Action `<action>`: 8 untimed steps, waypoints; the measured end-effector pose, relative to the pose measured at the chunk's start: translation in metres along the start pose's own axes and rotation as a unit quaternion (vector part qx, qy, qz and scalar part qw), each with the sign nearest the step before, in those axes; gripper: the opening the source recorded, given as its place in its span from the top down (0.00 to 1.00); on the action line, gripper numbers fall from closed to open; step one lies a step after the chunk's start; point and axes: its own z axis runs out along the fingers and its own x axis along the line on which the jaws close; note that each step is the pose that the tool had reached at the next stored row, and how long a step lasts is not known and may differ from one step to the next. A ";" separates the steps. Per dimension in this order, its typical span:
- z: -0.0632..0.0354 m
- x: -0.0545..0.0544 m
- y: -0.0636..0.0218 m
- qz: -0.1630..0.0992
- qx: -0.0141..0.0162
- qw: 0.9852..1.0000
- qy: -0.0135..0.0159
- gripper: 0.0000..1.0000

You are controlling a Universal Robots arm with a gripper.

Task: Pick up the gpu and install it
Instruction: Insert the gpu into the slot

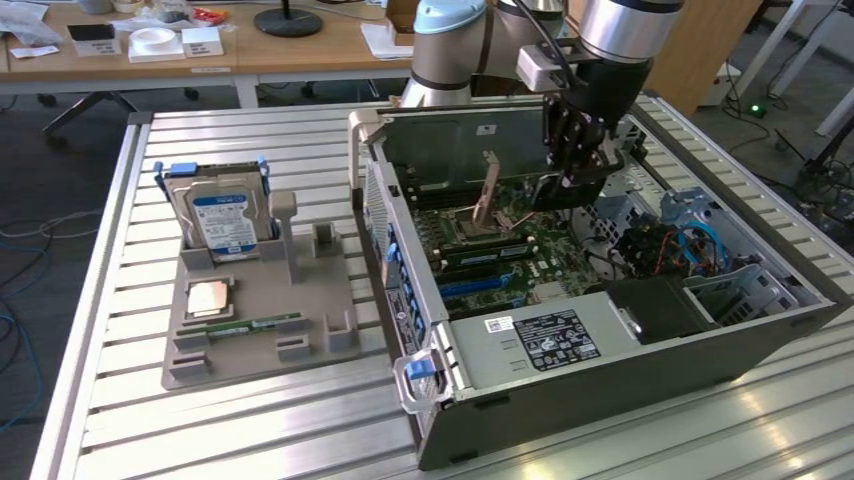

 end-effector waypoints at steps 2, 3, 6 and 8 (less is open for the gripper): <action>0.0008 0.000 0.0000 0.000 0.000 1.000 0.000 0.73; 0.0009 0.000 0.0000 0.000 0.000 1.000 0.000 0.73; 0.0011 0.000 0.0002 0.000 0.000 1.000 0.000 0.73; 0.0013 0.001 0.0018 0.000 0.000 1.000 0.000 0.73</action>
